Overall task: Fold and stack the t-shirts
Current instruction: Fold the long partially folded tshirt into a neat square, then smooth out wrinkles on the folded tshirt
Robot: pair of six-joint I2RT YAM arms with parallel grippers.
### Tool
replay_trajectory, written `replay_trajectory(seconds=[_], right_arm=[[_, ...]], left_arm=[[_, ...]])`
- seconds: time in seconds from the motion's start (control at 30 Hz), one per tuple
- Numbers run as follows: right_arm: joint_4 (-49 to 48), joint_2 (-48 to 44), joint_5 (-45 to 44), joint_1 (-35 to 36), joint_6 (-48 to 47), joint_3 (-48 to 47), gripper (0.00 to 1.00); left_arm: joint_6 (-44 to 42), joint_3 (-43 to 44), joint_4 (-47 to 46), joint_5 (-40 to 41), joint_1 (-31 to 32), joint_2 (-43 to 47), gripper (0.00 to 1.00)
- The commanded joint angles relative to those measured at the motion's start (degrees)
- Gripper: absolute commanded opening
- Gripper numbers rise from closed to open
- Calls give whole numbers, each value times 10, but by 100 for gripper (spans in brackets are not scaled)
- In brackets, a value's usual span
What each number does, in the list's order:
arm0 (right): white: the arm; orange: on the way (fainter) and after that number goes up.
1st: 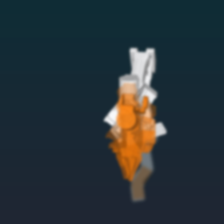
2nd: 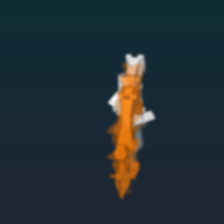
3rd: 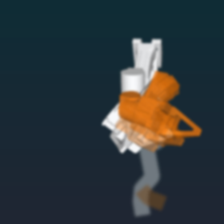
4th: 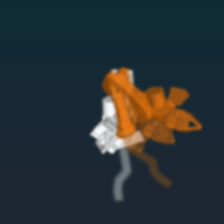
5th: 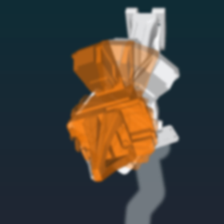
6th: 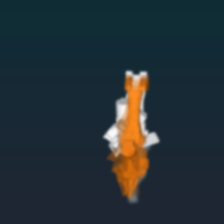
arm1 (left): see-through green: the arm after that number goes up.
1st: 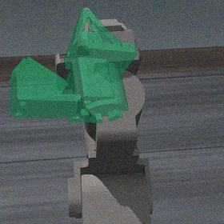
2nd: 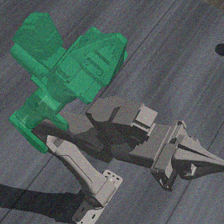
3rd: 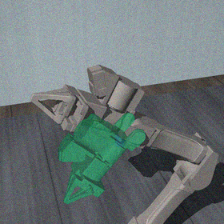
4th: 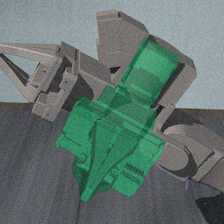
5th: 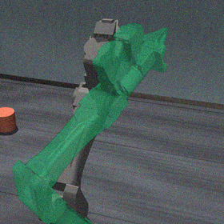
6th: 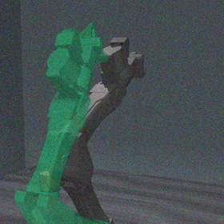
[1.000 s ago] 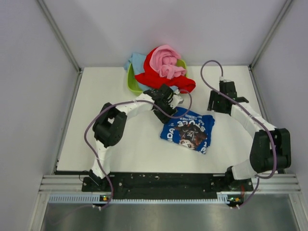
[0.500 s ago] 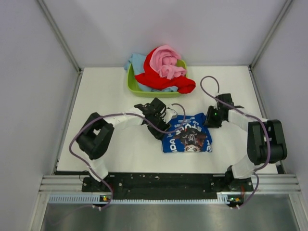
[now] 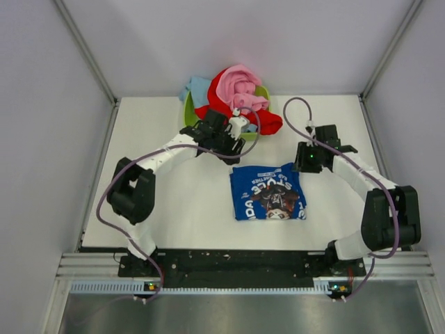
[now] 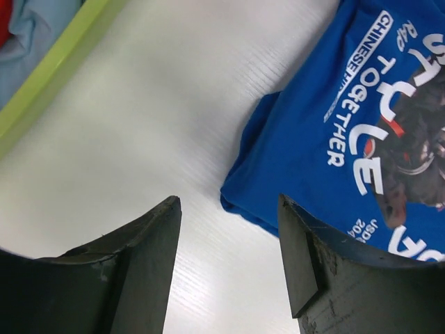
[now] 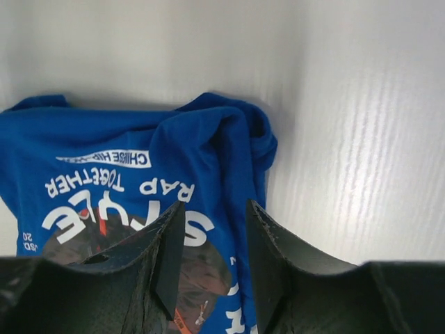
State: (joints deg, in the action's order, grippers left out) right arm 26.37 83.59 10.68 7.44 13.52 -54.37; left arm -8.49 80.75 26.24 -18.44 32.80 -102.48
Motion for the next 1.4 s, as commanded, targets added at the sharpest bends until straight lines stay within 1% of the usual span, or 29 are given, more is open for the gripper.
replay_trajectory(seconds=[0.0, 0.1, 0.2, 0.23, 0.3, 0.33, 0.37, 0.4, 0.43, 0.5, 0.53, 0.7, 0.77, 0.93, 1.0, 1.1, 1.17, 1.2, 1.3, 1.37], right_arm=[[-1, 0, 27, 22, -17, 22, 39], [-15, 24, 40, 25, -12, 25, 37], [-17, 55, 26, 25, -14, 15, 35], [-17, 60, 26, 25, -14, 13, 31], [-19, 66, 37, 25, -16, 12, 19], [-20, 66, 42, 25, -16, 15, 14], [-20, 65, 43, 25, -16, 16, 9], [-21, 64, 40, 25, -16, 19, 5], [-21, 64, 37, 25, -16, 20, 1], [-20, 64, 31, 22, -10, 22, 0], [-20, 62, 25, 17, -1, 26, 0], [-24, 26, -9, -14, 22, 52, 0], [-26, 12, -4, -17, 21, 62, 0], [-44, 24, 48, -18, 38, 69, 0], [-44, 31, 43, -18, 39, 66, 0], [-40, 46, 13, -22, 39, 54, 0], [-32, 56, 19, -26, 41, 40, 15], [-30, 57, 28, -25, 36, 32, 20], [-33, 36, 32, -23, 27, 13, 26], [-44, 17, 22, -17, 16, 5, 27]], left_arm=[[-18, 36, -5, -32, 0, -63, 62], [-15, 53, -11, -35, 0, -92, 63], [-15, 70, -11, -49, 1, -118, 62], [-15, 72, -13, -51, 1, -126, 61], [-15, 72, -18, -49, 0, -134, 59], [-18, 73, -19, -50, 0, -139, 56], [-20, 71, -18, -56, -1, -142, 51], [-22, 69, -20, -59, 0, -145, 40], [-23, 67, -21, -63, 0, -147, 29], [-28, 64, -19, -64, -2, -147, 2], [-30, 65, -15, -60, -5, -146, 0], [-33, 59, -8, -49, -36, -135, 0], [-37, 53, -15, -38, -41, -130, 0], [-48, 55, -10, -56, -41, -138, 0], [-47, 64, 1, -50, -41, -144, 0], [-46, 81, 16, -44, -41, -152, 0], [-46, 86, 18, -50, -41, -153, 0], [-47, 89, 20, -57, -41, -153, 0], [-48, 96, 22, -62, -38, -153, 0], [-47, 98, 23, -59, -37, -154, 1]])
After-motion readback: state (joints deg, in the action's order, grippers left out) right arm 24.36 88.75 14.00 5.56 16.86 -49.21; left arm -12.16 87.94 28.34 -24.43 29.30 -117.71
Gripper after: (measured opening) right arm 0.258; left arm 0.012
